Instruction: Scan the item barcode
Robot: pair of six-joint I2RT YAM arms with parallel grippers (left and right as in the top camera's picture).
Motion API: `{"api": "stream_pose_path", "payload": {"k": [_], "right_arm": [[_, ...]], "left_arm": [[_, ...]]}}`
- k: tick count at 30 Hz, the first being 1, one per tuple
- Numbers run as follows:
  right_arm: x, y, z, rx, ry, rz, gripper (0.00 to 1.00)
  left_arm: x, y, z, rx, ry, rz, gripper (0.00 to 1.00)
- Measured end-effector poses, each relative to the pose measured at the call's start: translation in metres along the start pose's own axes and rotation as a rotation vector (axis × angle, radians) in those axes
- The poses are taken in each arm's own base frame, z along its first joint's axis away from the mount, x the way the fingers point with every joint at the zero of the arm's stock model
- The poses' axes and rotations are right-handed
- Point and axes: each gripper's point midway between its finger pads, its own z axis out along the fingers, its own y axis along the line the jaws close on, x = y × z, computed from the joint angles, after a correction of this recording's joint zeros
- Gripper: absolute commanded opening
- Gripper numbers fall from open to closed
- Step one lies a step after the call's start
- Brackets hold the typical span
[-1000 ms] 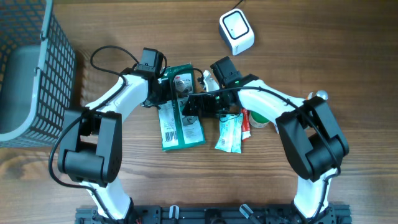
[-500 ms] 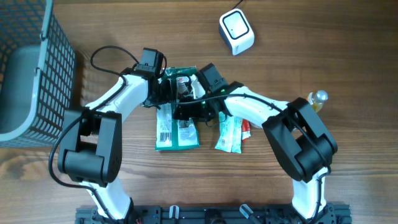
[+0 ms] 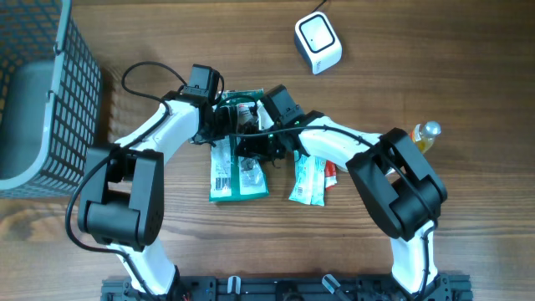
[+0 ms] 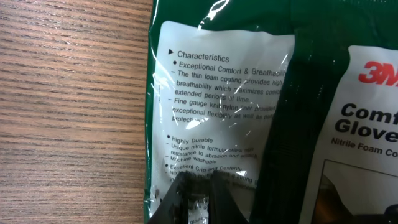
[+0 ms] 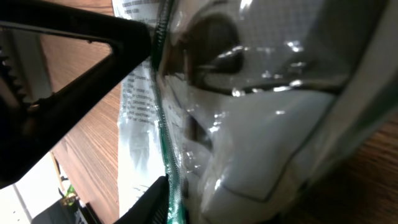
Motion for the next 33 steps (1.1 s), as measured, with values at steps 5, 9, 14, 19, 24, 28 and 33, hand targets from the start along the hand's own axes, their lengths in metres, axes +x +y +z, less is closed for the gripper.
{"api": "stream_pose_path", "payload": {"k": [5,9,14,19,24,28,33], "right_arm": [[-0.001,0.001,0.000,-0.006,-0.002,-0.002,0.36],[-0.001,0.004,0.001,-0.012,-0.002,-0.012,0.35],[0.002,0.006,0.004,-0.005,-0.002,-0.031,0.27],[0.004,0.004,0.007,0.003,0.002,-0.036,0.04],[0.005,0.002,0.010,0.009,0.007,-0.046,0.04],[0.006,0.001,0.010,0.012,0.007,-0.049,0.04],[0.006,0.001,0.010,0.015,0.008,-0.048,0.04]], "left_arm": [[0.000,0.000,0.000,0.000,-0.001,0.000,0.04],[0.000,0.000,0.000,0.000,-0.001,0.000,0.04],[0.000,0.000,0.000,0.001,-0.001,0.000,0.04],[0.000,0.000,0.000,0.001,-0.001,0.000,0.04],[0.000,0.000,0.000,0.001,0.000,0.008,0.04],[-0.002,0.008,-0.007,-0.022,0.004,0.005,0.05],[-0.034,0.033,-0.050,-0.039,-0.133,-0.058,0.08]]}}
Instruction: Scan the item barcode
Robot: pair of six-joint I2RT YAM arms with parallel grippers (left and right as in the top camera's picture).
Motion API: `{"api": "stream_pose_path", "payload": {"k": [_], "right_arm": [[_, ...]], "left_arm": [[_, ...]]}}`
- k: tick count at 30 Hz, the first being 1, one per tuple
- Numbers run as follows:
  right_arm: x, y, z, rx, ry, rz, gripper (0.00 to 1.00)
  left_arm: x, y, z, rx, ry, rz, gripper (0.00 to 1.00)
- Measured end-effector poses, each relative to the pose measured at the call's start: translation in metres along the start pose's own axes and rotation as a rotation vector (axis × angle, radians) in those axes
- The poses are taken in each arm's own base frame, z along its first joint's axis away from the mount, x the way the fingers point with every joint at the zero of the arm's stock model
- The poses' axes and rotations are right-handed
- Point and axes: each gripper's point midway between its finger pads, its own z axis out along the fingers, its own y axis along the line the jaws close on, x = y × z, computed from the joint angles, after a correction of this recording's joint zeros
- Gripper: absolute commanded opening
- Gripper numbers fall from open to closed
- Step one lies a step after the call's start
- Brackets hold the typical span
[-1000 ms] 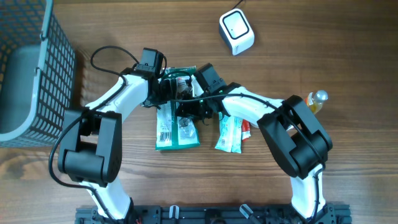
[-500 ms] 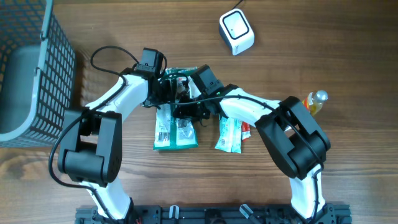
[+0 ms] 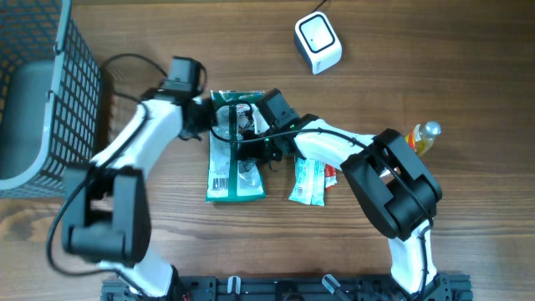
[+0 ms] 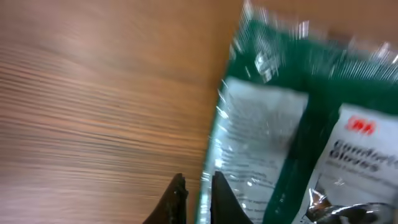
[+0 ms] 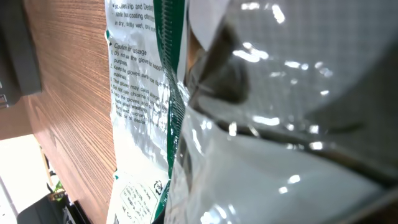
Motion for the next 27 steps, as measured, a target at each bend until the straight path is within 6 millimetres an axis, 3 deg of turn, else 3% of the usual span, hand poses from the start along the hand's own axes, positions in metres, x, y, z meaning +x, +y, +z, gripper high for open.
{"api": "stream_pose_path", "payload": {"k": [3,4,5,7,9,12,27], "right_arm": [[0.000,0.000,0.000,0.000,0.000,0.000,0.04],[0.000,0.000,0.000,0.000,0.000,0.000,0.04],[0.000,0.000,0.000,0.000,0.000,0.000,0.04],[0.000,0.000,0.000,0.000,0.000,-0.008,0.04],[0.000,0.000,0.000,0.000,0.000,-0.018,0.04],[0.000,0.000,0.000,0.001,0.001,-0.024,0.04],[0.000,0.000,0.000,0.000,0.000,-0.041,0.04]], "left_arm": [[-0.016,0.022,-0.015,-0.019,-0.041,-0.059,0.08],[-0.016,0.028,-0.016,-0.028,-0.035,-0.071,0.18],[-0.015,0.041,-0.016,-0.045,-0.022,-0.098,0.37],[-0.016,0.051,-0.016,-0.060,-0.019,-0.114,0.42],[-0.014,0.060,-0.017,-0.071,-0.007,-0.133,1.00],[-0.008,0.068,-0.017,-0.085,0.018,-0.148,1.00],[-0.008,0.069,-0.018,-0.086,0.022,-0.150,1.00]]}}
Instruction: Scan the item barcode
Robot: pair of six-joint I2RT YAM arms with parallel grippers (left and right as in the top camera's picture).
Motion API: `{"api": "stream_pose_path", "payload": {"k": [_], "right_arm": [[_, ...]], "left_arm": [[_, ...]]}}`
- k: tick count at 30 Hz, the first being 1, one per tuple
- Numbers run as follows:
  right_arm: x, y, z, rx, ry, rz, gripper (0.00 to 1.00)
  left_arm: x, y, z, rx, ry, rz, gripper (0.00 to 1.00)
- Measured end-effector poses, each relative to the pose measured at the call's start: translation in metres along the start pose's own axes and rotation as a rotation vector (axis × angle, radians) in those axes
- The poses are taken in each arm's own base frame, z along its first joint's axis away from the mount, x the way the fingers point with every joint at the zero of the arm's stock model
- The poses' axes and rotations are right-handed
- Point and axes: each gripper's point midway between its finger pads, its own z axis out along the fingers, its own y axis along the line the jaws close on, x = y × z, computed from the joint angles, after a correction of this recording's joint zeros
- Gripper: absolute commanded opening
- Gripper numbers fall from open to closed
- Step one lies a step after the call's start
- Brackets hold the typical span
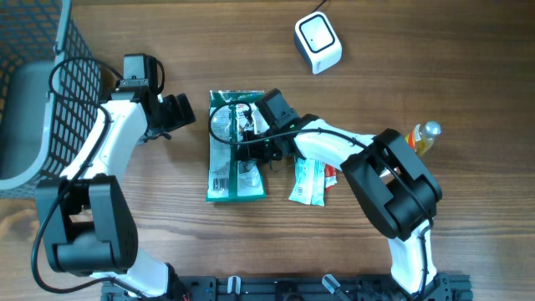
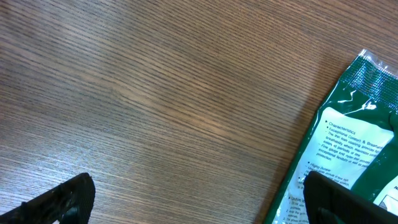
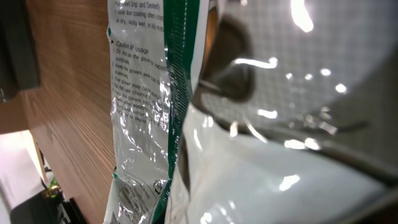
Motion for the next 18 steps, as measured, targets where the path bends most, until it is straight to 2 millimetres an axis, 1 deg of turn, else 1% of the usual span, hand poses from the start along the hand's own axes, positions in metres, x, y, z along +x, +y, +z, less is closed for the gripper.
{"api": "stream_pose_path", "payload": {"k": [4,11,13,16,17,18], "right_arm": [[0.001,-0.001,0.000,0.002,0.003,-0.057,0.04],[0.002,-0.001,0.000,0.005,0.011,-0.081,0.04],[0.005,0.000,-0.001,-0.002,0.026,-0.087,0.04],[0.019,-0.008,-0.011,0.034,0.111,-0.051,0.04],[0.020,-0.013,-0.018,0.054,0.129,-0.042,0.04],[0.019,-0.021,-0.030,0.095,0.140,-0.040,0.04]], "left_arm": [[0.000,0.000,0.000,0.000,0.000,0.000,1.00],[0.000,0.000,0.000,0.000,0.000,0.000,1.00],[0.000,0.000,0.000,0.000,0.000,0.000,1.00],[0.000,0.000,0.000,0.000,0.000,0.000,1.00],[0.000,0.000,0.000,0.000,0.000,0.000,1.00],[0.000,0.000,0.000,0.000,0.000,0.000,1.00]]}}
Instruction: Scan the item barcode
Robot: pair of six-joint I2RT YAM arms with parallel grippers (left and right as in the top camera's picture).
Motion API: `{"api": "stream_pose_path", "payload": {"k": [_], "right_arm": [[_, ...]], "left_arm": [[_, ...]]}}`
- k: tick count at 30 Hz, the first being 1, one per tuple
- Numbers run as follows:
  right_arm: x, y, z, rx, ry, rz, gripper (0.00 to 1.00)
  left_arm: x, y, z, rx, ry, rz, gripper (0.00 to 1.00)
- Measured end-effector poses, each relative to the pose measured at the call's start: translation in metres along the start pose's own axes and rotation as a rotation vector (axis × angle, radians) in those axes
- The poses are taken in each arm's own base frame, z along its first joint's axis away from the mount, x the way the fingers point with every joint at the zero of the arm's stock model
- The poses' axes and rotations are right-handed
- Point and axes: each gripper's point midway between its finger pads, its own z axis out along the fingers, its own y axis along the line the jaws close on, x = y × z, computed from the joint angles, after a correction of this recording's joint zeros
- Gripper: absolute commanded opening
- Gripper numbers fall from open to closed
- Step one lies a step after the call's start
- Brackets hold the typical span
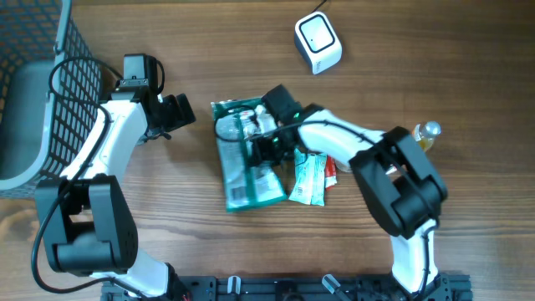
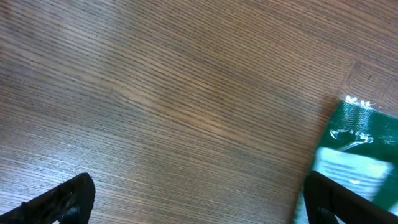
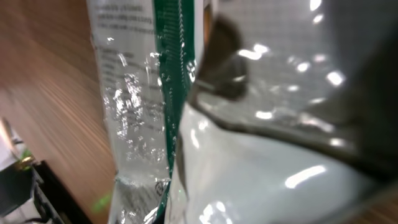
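Observation:
The green and white glove package (image 1: 247, 163) lies tilted on the wooden table, its barcode panel at the lower left. My right gripper (image 1: 266, 144) sits at the package's middle right and appears shut on it. In the right wrist view the shiny package (image 3: 249, 124) fills the frame and hides the fingers. My left gripper (image 1: 185, 111) is to the left of the package, open and empty. In the left wrist view its fingertips (image 2: 62, 199) are wide apart over bare wood, with the package corner (image 2: 367, 155) at the right. The white scanner (image 1: 318, 42) stands at the back.
A wire basket (image 1: 50, 92) holding a grey bin stands at the far left. Two small packets (image 1: 311, 178) lie just right of the glove package. A small bottle (image 1: 425, 134) lies at the right, beside the right arm.
The glove package has shifted right and turned, its lower end now further right, along with my right gripper. The left arm has not moved and stays open.
At first both grippers were at the package, the left shut on its left edge. Then the left gripper was at the package's left edge with its jaws nearly shut. Later it was open, well to the left. The right gripper stayed on the package, which now sits turned.

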Motion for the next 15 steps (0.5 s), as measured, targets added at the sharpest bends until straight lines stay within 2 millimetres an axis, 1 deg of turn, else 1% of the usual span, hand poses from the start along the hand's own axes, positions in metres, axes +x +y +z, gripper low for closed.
{"api": "stream_pose_path", "payload": {"k": [1,3,5,6,8,10,11,13,15], "right_arm": [[-0.003,-0.004,-0.012,0.028,-0.008,-0.009,0.04],[-0.011,-0.003,-0.047,0.101,-0.043,-0.069,0.04],[-0.024,0.016,-0.096,0.172,-0.144,-0.193,0.04],[-0.031,0.032,-0.125,0.203,-0.220,-0.285,0.04],[-0.036,0.056,-0.167,0.258,-0.328,-0.437,0.04],[-0.037,0.061,-0.191,0.337,-0.387,-0.543,0.04],[-0.039,0.060,-0.196,0.378,-0.400,-0.582,0.04],[-0.054,0.051,-0.205,0.492,-0.440,-0.668,0.04],[-0.076,0.048,-0.222,0.622,-0.514,-0.764,0.04]], "left_arm": [[0.000,0.000,0.000,0.000,0.000,0.000,1.00],[0.000,0.000,0.000,0.000,0.000,0.000,1.00],[0.000,0.000,0.000,0.000,0.000,0.000,1.00],[0.000,0.000,0.000,0.000,0.000,0.000,1.00],[0.000,0.000,0.000,0.000,0.000,0.000,1.00],[0.000,0.000,0.000,0.000,0.000,0.000,1.00],[0.000,0.000,0.000,0.000,0.000,0.000,1.00],[0.000,0.000,0.000,0.000,0.000,0.000,1.00],[0.000,0.000,0.000,0.000,0.000,0.000,1.00]]}}
